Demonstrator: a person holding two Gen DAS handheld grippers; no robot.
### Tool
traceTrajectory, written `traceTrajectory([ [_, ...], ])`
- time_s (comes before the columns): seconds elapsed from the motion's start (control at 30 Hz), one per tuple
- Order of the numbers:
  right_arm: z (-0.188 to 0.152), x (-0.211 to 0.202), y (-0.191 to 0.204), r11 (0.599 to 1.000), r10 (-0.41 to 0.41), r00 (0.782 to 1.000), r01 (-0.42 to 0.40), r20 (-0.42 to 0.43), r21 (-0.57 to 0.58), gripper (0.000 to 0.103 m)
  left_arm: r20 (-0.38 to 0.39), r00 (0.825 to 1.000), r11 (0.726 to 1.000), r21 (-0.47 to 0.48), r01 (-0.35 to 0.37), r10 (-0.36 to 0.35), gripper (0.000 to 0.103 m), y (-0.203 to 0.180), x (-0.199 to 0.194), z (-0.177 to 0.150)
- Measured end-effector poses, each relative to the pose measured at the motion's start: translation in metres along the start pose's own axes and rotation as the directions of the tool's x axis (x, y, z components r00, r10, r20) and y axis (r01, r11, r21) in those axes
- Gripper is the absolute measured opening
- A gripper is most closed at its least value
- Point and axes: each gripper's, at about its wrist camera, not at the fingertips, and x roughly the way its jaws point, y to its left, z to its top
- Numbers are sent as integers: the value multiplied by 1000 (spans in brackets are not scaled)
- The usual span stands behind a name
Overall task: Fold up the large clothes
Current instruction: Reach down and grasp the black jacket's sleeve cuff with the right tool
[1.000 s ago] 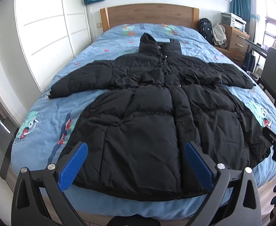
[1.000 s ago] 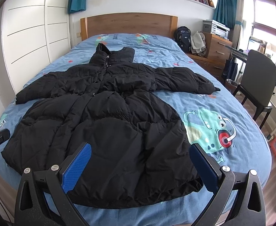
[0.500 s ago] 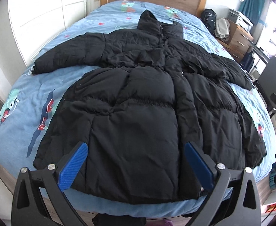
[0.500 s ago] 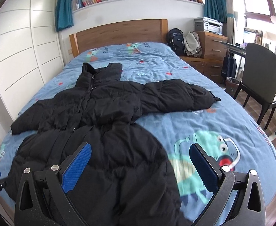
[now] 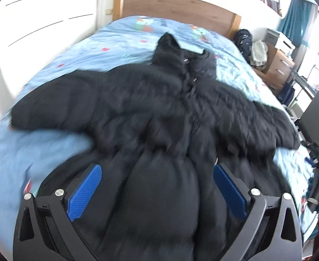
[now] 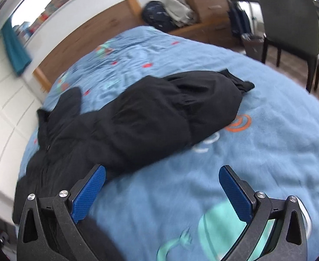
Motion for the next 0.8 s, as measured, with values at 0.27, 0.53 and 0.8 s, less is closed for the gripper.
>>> traceTrajectory([
  [0.27, 48, 74, -67, 943, 64, 998, -56, -14, 329, 102, -71, 997, 999, 20, 26, -25, 103, -25, 51, 49],
  [0.53, 76, 91, -109, 845, 105, 994, -97, 14, 526, 74, -156, 988, 999, -47, -8, 0, 103, -28, 65, 57],
  [0.8, 98, 86, -104, 847, 120, 993, -96, -14, 523, 17, -198, 980, 995, -97, -28, 8, 103, -30, 66, 66],
])
